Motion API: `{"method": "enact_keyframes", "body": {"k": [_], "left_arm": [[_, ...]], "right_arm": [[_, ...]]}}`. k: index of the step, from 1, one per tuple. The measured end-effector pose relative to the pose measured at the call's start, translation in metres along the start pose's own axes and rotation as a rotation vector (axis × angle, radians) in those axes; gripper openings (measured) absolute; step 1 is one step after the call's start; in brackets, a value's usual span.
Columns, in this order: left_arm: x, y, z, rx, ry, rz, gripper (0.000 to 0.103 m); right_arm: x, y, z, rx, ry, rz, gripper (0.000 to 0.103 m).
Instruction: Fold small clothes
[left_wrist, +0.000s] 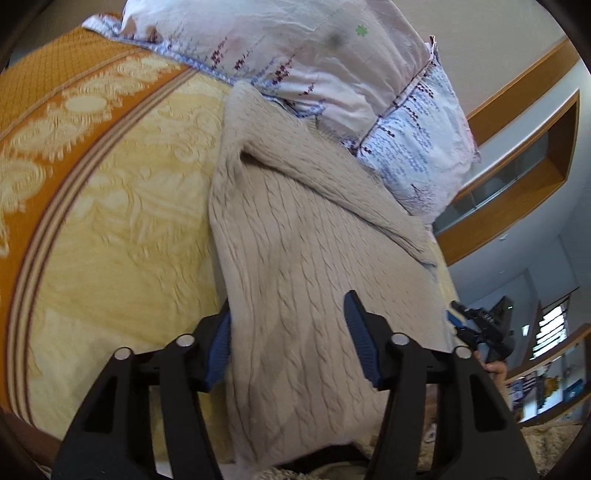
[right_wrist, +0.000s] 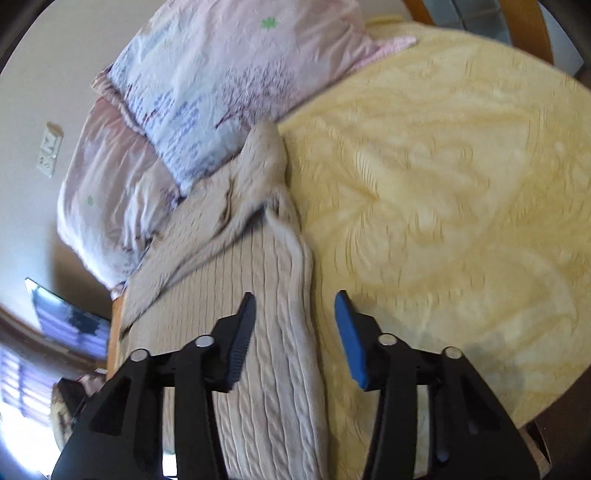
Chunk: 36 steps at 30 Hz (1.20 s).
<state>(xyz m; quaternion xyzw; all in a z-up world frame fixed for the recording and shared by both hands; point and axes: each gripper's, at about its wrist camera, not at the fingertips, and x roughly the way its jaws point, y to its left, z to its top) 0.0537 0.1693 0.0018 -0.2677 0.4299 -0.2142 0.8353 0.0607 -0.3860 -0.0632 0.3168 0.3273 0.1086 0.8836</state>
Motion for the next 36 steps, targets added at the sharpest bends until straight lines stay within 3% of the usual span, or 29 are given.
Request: {"method": "enact_keyframes", "body": {"k": [5, 11, 15, 19, 23, 31, 32, 33, 36], "left_arm": [[-0.006, -0.001, -0.02, -0.018, 0.022, -0.069, 0.038], [-0.02, 0.003, -0.043, -0.032, 0.012, -0.17, 0.037], [-0.029, 0.007, -0.065, -0.025, 0.024, -0.248, 0.037], [-0.032, 0.008, -0.083, -0.008, 0.043, -0.265, 0.037], [-0.025, 0.008, -0.096, 0.02, 0.083, -0.217, 0.037], [-0.003, 0.013, -0.101, 0.004, 0.121, -0.178, 0.037], [-0.002, 0.012, -0.101, 0.003, 0.125, -0.183, 0.034], [-0.003, 0.012, -0.1, 0.006, 0.128, -0.19, 0.025], [-0.006, 0.009, -0.099, 0.023, 0.13, -0.209, 0.012]], "right_arm": [[-0.003, -0.002, -0.023, -0.017, 0.08, 0.126, 0.03], [-0.019, -0.008, -0.056, -0.04, 0.138, 0.283, 0.028], [-0.029, -0.014, -0.076, -0.086, 0.167, 0.324, 0.028], [-0.026, -0.022, -0.093, -0.11, 0.23, 0.33, 0.028], [-0.007, -0.027, -0.103, -0.102, 0.269, 0.295, 0.028], [0.002, -0.03, -0.11, -0.108, 0.274, 0.339, 0.028], [0.001, -0.026, -0.113, -0.131, 0.278, 0.35, 0.026], [-0.002, -0.024, -0.115, -0.155, 0.28, 0.361, 0.013], [-0.011, -0.011, -0.116, -0.221, 0.26, 0.392, 0.009]]}}
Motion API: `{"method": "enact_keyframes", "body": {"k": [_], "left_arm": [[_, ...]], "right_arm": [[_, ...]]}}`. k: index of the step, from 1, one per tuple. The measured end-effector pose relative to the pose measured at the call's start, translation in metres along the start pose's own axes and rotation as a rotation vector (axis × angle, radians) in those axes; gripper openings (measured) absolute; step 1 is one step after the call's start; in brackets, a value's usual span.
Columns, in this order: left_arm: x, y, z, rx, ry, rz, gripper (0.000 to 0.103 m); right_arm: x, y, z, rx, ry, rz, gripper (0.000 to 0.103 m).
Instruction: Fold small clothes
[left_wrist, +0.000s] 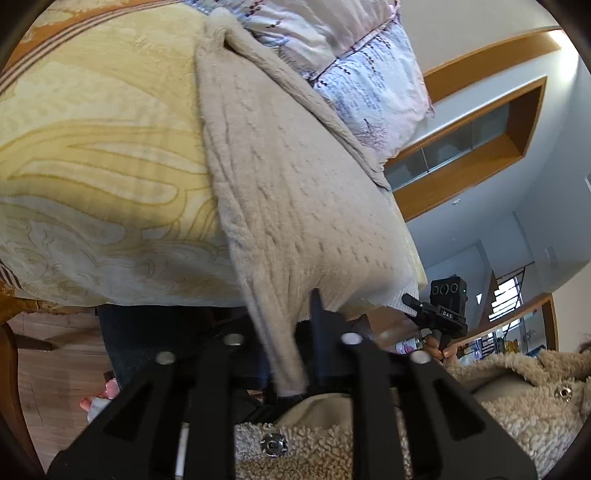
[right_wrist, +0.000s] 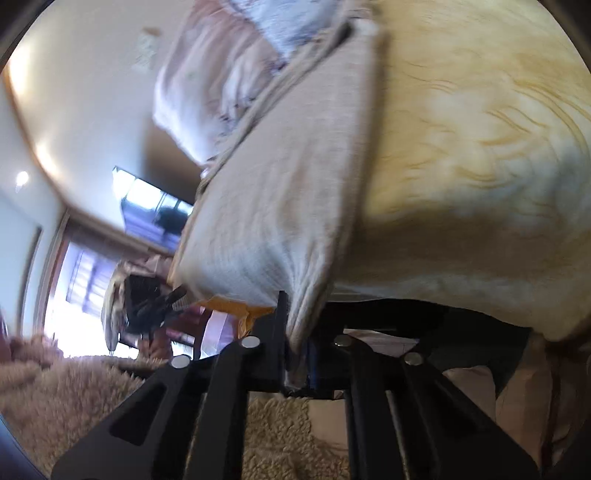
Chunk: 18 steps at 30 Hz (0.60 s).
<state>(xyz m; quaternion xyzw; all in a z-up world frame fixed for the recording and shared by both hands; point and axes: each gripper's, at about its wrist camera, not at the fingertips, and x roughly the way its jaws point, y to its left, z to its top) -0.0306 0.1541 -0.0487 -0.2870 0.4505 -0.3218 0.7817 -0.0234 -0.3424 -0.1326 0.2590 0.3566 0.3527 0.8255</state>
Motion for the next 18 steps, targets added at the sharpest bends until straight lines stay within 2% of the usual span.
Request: {"method": "enact_keyframes", "body": {"k": [5, 8, 11, 18], "left_arm": [[-0.017, -0.008, 0.009, 0.029, -0.052, -0.038, 0.008], [-0.025, -0.014, 0.018, 0.058, -0.077, -0.032, 0.008], [-0.031, -0.022, 0.031, 0.093, -0.107, 0.004, 0.008], [-0.045, -0.029, 0.063, 0.092, -0.198, 0.078, 0.008]], "right_arm": [[-0.019, 0.024, 0.014, -0.092, -0.108, -0.002, 0.008], [-0.029, 0.037, 0.025, -0.132, -0.193, -0.029, 0.008], [-0.037, 0.048, 0.036, -0.163, -0.279, -0.091, 0.008], [-0.033, 0.067, 0.053, -0.217, -0.378, -0.298, 0.008]]}}
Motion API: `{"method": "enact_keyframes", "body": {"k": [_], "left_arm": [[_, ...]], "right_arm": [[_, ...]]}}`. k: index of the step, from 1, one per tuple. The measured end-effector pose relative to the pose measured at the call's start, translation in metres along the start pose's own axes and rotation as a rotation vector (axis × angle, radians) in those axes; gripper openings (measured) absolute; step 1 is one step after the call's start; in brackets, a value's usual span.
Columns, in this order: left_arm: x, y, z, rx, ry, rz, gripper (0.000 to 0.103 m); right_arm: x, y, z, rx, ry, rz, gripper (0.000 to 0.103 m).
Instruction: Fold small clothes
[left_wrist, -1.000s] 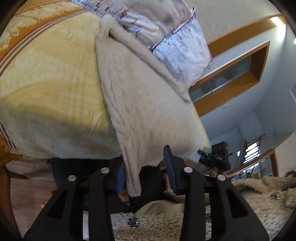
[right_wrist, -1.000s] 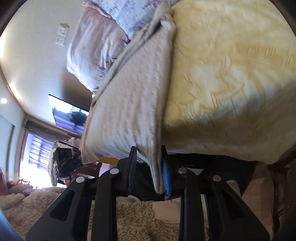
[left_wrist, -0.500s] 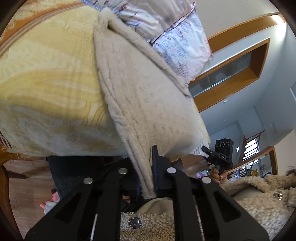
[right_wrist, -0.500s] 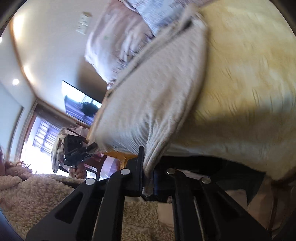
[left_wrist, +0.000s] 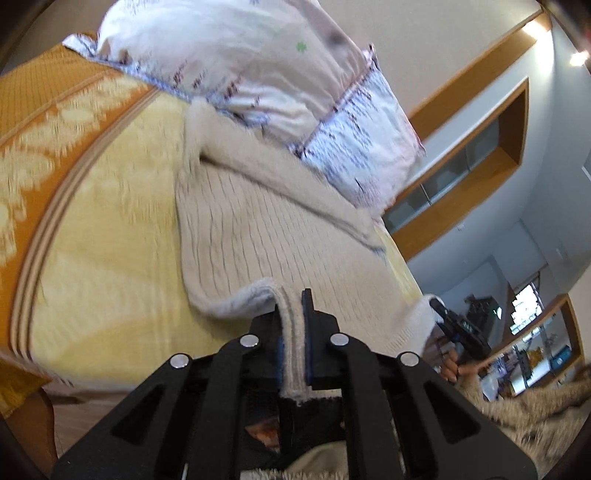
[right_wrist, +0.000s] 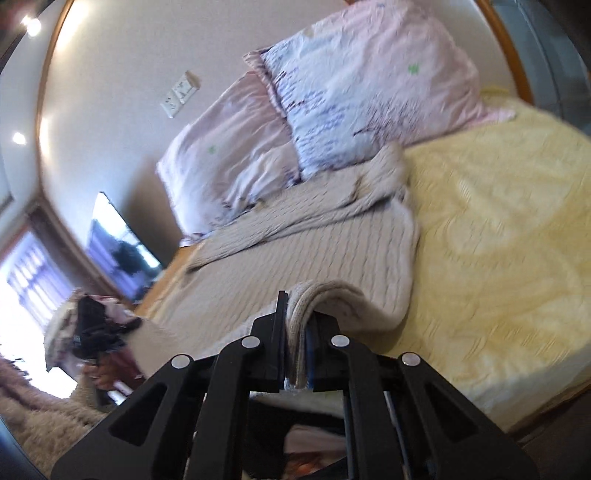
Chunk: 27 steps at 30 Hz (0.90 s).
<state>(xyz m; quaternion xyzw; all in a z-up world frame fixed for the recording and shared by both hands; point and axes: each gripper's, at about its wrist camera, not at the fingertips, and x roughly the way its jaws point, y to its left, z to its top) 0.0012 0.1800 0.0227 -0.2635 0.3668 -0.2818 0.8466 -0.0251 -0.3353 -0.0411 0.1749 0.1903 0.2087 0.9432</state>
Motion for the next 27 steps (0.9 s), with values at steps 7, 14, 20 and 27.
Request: {"method": "enact_keyframes", "body": {"k": [7, 14, 20, 27], "left_arm": [[0.014, -0.018, 0.053, 0.068, -0.089, 0.153, 0.007], [0.035, -0.028, 0.097, 0.118, -0.114, 0.242, 0.007], [0.045, -0.036, 0.122, 0.143, -0.137, 0.269, 0.007], [0.05, -0.047, 0.157, 0.171, -0.188, 0.302, 0.007]], "right_arm": [[0.013, 0.014, 0.023, -0.069, -0.127, -0.214, 0.008], [0.021, 0.013, 0.044, -0.048, -0.204, -0.222, 0.008], [0.028, 0.018, 0.069, -0.065, -0.248, -0.213, 0.008], [0.037, 0.04, 0.104, -0.144, -0.316, -0.216, 0.007]]}}
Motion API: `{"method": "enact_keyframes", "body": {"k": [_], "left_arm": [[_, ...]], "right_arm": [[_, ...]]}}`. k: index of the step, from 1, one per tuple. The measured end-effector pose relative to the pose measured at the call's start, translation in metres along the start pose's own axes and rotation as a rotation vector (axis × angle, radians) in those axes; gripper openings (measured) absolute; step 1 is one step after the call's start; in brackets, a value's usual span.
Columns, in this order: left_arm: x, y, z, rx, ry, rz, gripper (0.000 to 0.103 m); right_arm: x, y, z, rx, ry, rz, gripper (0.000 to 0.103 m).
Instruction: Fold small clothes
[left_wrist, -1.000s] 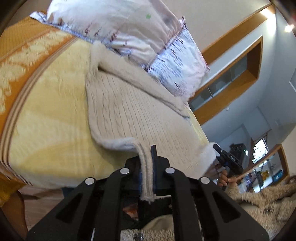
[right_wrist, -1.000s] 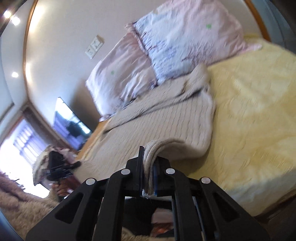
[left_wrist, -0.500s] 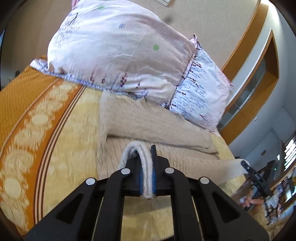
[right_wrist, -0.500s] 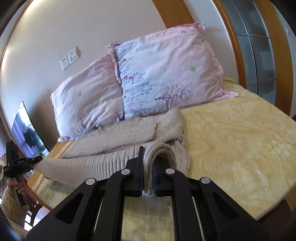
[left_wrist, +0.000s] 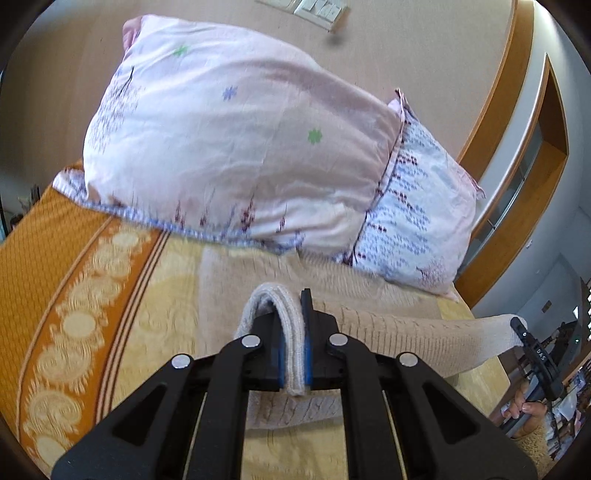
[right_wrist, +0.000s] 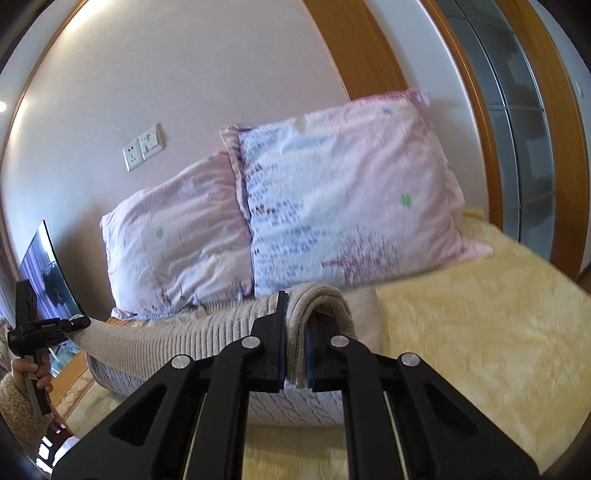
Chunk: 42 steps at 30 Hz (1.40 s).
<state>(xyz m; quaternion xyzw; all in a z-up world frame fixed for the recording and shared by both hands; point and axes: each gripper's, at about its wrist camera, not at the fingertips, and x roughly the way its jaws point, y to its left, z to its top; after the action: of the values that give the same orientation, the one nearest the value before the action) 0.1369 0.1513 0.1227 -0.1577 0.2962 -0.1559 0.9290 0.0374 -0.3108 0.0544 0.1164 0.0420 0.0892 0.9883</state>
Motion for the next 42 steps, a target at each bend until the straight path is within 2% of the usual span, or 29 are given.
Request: {"method": "enact_keyframes", "body": {"k": [5, 7, 11, 20, 25, 28, 29, 30, 31, 32, 33, 35, 39, 40, 42], "left_arm": [[0.021, -0.004, 0.027, 0.019, -0.032, 0.007, 0.007], [0.038, -0.001, 0.031, 0.016, -0.017, 0.019, 0.007], [0.084, 0.011, 0.029, -0.013, 0.049, 0.055, 0.007], [0.153, 0.062, 0.025, -0.268, 0.161, 0.029, 0.007], [0.178, 0.074, 0.018, -0.329, 0.21, 0.048, 0.007], [0.184, 0.071, 0.018, -0.324, 0.214, 0.066, 0.009], [0.183, 0.069, 0.019, -0.326, 0.217, 0.063, 0.012], [0.182, 0.068, 0.021, -0.328, 0.22, 0.056, 0.02], [0.179, 0.068, 0.022, -0.331, 0.214, 0.049, 0.026], [0.172, 0.067, 0.026, -0.333, 0.185, 0.049, 0.041], [0.164, 0.067, 0.03, -0.327, 0.148, 0.056, 0.057], [0.147, 0.065, 0.037, -0.299, 0.085, 0.091, 0.066], [0.126, 0.061, 0.038, -0.236, 0.083, 0.087, 0.066], [0.122, 0.059, 0.036, -0.215, 0.092, 0.086, 0.066], [0.114, 0.057, 0.029, -0.173, 0.115, 0.089, 0.064]], "right_arm": [[0.029, -0.002, 0.013, 0.01, -0.006, -0.027, 0.008], [0.048, -0.009, 0.011, 0.038, 0.027, -0.046, 0.008], [0.099, -0.03, -0.001, 0.131, 0.151, -0.079, 0.008], [0.16, -0.045, -0.011, 0.18, 0.262, -0.169, 0.008], [0.19, -0.053, -0.021, 0.215, 0.343, -0.236, 0.008], [0.197, -0.058, -0.021, 0.271, 0.375, -0.236, 0.011], [0.194, -0.059, -0.018, 0.296, 0.362, -0.217, 0.018], [0.191, -0.06, -0.015, 0.306, 0.35, -0.201, 0.03], [0.186, -0.06, -0.011, 0.311, 0.33, -0.186, 0.038], [0.179, -0.059, -0.006, 0.306, 0.297, -0.187, 0.06], [0.166, -0.056, 0.002, 0.284, 0.231, -0.199, 0.075], [0.149, -0.054, 0.011, 0.249, 0.159, -0.19, 0.075], [0.127, -0.057, 0.012, 0.212, 0.172, -0.19, 0.073], [0.125, -0.058, 0.01, 0.207, 0.186, -0.192, 0.07], [0.12, -0.062, 0.002, 0.194, 0.235, -0.185, 0.057]]}}
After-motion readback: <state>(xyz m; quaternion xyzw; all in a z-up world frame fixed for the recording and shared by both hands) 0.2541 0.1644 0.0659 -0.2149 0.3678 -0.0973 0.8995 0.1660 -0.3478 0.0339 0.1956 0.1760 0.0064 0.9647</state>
